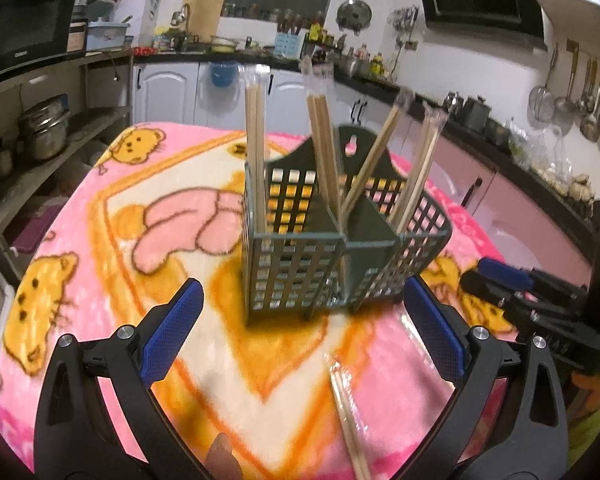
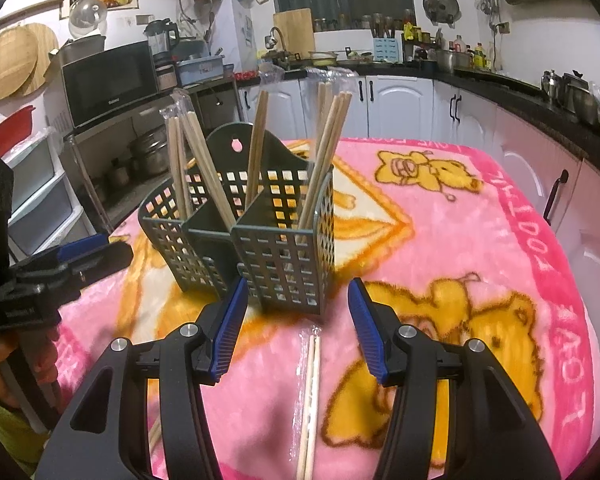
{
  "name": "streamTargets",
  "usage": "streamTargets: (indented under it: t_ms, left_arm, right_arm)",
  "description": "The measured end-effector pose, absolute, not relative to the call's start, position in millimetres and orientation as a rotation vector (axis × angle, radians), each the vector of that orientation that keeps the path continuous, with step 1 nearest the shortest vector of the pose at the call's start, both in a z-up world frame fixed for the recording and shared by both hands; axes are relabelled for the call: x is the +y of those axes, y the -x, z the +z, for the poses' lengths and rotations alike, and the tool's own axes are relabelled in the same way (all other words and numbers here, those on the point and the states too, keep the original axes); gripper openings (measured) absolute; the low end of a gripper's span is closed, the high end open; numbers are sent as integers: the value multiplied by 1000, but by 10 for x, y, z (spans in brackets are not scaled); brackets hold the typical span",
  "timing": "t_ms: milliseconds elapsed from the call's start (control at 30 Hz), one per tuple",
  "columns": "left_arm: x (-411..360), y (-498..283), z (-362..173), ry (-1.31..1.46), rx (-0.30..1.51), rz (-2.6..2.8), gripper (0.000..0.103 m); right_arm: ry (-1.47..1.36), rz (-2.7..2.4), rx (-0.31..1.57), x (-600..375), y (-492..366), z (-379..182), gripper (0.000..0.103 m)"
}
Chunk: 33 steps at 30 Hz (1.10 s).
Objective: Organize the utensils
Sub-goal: 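Withdraw both open tools from the caddy toward the last wrapped chopsticks, then close the left tool on a wrapped chopstick while the right tool grasps another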
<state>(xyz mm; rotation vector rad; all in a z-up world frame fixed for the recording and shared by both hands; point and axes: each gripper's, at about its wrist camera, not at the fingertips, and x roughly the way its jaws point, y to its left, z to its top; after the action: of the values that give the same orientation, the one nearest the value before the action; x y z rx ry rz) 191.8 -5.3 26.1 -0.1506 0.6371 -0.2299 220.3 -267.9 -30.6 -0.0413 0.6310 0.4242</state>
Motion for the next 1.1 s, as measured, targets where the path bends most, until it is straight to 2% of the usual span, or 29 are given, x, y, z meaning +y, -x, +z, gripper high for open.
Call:
streamTargets:
  t_ms: [100,233,600,800,1100]
  left_arm:
    - [-59,-1919,176,147,661,-236,91]
    - [-86,-1928,61,140,698,-251,84]
    - [-199,-1997,-261,165,825,-342,46]
    - [-269,-2043,-407,171,885,-378,37]
    - [-427,-2106,-557,143,941,-394,35]
  right_arm:
    - [44,423,644,-2685,-2215,-346,50]
    - [50,425,664,-2692,-2224,-402,50]
    - [63,439,731,-2677,-2297,-590,50]
    - [74,449,783,-2656,-2385,-740,50]
    - [108,456,846,-2540,-2598,-972,43]
